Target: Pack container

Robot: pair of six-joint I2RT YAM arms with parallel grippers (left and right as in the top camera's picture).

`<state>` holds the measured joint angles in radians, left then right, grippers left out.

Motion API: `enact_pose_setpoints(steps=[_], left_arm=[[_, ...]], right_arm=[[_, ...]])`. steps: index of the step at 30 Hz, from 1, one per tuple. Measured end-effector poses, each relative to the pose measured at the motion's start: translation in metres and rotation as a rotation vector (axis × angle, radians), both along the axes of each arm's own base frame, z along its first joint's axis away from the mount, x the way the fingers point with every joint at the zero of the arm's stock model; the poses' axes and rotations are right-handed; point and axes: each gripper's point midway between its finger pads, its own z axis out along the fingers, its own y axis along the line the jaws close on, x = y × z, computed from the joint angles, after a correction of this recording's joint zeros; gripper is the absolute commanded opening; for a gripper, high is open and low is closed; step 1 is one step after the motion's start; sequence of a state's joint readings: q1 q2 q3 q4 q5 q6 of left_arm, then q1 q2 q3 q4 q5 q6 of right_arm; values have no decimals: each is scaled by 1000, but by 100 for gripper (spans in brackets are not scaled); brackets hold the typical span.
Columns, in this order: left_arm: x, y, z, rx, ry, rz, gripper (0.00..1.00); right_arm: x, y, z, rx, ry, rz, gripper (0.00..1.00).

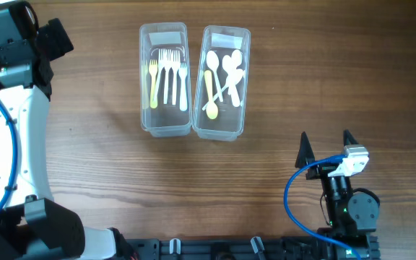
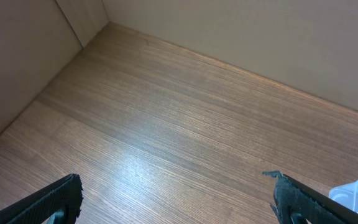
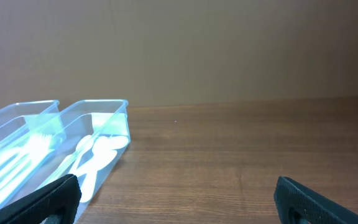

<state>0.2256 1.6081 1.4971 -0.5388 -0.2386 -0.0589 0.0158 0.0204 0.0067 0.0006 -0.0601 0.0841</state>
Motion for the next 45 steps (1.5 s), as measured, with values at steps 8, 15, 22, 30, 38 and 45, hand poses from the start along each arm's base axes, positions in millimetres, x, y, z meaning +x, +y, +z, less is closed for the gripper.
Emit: enact_pose_setpoints(steps=[8,15,22,30,38,45], left_arm=[[0,0,0,0,0,0,100],[0,0,0,0,0,0,100],[-16,-4,-20,-26,104,-2,100],[-55,-94,110,-34,-231,-256,100],[-187,-154,171,-27,-552,-448,100],[-212,-152,63,-77,-723,-426,100]], right_arm=[[0,0,0,0,0,0,100],[0,0,0,0,0,0,100],[0,0,0,0,2,0,100],[0,0,-1,0,2,0,100],[0,0,-1,0,4,0,100],[0,0,-2,0,7,0,100]])
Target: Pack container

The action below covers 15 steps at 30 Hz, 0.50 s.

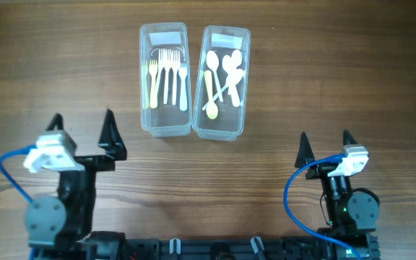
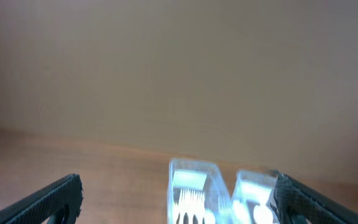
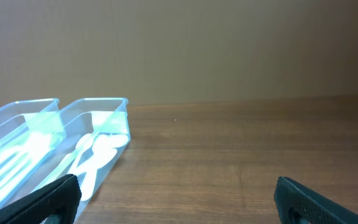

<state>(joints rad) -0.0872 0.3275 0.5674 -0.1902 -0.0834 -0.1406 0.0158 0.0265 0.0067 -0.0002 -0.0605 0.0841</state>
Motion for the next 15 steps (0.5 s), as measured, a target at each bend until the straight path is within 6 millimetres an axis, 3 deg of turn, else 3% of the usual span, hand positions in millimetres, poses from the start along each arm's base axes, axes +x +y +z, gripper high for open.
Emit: enact_pose_setpoints(steps=[4,7,15], left_arm=[[7,-1,-51,-68,23,-3,100],[8,-1,-76,-105,47,-3,100],[4,5,-105,-125,40,18,100]], right_arm=[[0,0,0,0,0,0,100],[0,0,0,0,0,0,100],[0,0,0,0,0,0,100]])
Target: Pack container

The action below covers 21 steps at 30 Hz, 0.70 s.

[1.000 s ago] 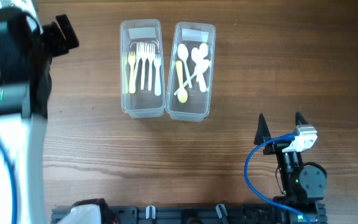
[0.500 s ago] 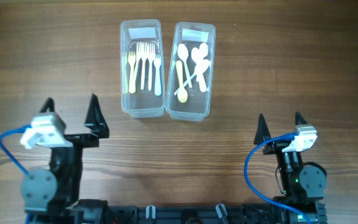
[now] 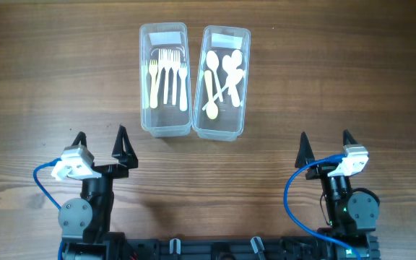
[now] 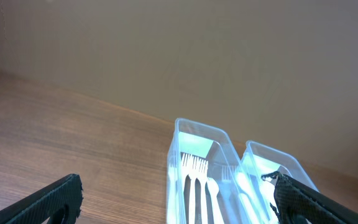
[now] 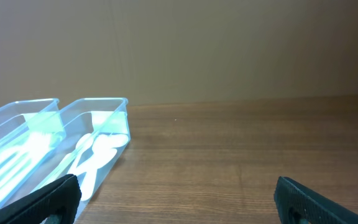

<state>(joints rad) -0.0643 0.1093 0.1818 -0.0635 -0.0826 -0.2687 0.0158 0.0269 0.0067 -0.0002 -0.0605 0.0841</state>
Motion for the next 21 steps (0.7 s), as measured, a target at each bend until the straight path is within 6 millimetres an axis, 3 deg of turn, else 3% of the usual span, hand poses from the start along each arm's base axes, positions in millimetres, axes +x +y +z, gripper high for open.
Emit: enact_pose_setpoints(steps=[8,21], left_arm=[[2,3,-38,1,30,14,100],[2,14,-58,2,68,55,100]], right_arm=[[0,0,0,0,0,0,100],[0,0,0,0,0,0,100]])
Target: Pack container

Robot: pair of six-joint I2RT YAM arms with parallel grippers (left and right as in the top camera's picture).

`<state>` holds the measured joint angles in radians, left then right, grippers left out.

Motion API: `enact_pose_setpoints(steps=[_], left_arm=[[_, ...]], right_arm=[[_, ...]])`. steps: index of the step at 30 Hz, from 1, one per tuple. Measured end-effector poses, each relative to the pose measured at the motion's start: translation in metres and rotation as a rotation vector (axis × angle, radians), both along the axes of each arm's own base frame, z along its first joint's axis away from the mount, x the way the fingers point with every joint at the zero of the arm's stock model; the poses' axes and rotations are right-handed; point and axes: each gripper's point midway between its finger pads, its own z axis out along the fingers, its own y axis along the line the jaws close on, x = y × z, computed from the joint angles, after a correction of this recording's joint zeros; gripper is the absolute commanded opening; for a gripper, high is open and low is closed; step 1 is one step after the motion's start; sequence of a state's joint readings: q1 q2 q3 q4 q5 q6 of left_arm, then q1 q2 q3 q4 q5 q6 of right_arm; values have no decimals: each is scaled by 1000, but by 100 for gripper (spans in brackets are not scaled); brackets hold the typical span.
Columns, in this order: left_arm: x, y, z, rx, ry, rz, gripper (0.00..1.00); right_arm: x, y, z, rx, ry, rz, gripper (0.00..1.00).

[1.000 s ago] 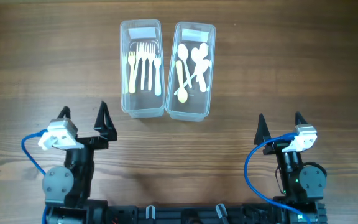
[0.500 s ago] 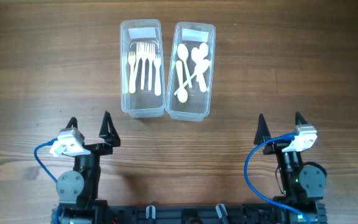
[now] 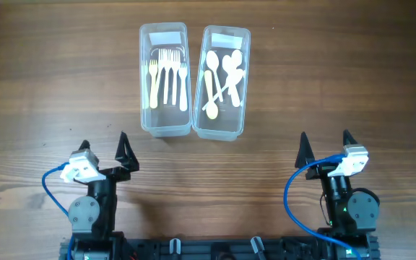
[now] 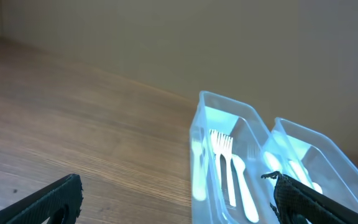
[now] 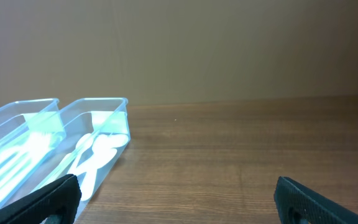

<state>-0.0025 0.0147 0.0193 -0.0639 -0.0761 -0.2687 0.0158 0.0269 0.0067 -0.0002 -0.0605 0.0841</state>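
Two clear plastic containers stand side by side at the table's far middle. The left container (image 3: pixel 165 78) holds several forks (image 3: pixel 170 75); the right container (image 3: pixel 222 81) holds several spoons (image 3: pixel 221 72). Both show in the left wrist view, the fork container (image 4: pixel 225 158) left of the spoon container (image 4: pixel 309 162), and in the right wrist view the spoon container (image 5: pixel 95 143). My left gripper (image 3: pixel 105 149) rests open at the near left, empty. My right gripper (image 3: pixel 326 146) rests open at the near right, empty.
The wooden table (image 3: pixel 338 79) stretches around the containers. A plain brown wall (image 5: pixel 229 50) rises behind the table's far edge. The arm bases sit along the near edge.
My left gripper has shifted slightly nearer and to the right at the near left; its camera now looks lower onto the table and containers. The right arm has not moved.
My left arm first reached out at the far left, open over bare table. Then it was drawn back to the near left, open. It settled further toward its base and stands there now. The right gripper stayed open at the near right throughout. The containers kept their contents.
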Motion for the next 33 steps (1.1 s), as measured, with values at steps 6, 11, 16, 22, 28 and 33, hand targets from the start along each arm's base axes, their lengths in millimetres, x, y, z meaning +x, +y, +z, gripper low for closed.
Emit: enact_pose_setpoints(steps=[6,11,16,22,28,33], left_arm=[[0,4,-2,99,15,-1,100],[0,3,-2,127,17,-12,100],[0,3,-2,130,17,-13,100],[0,3,-2,130,17,-13,100],[0,3,-2,130,17,-13,100],[0,3,-2,130,17,-13,100]], right_arm=[[0,0,0,0,0,0,100],[0,0,0,0,0,0,100],[0,0,0,0,0,0,100],[0,0,0,0,0,0,100],[0,0,0,0,0,0,100],[0,0,0,0,0,0,100]])
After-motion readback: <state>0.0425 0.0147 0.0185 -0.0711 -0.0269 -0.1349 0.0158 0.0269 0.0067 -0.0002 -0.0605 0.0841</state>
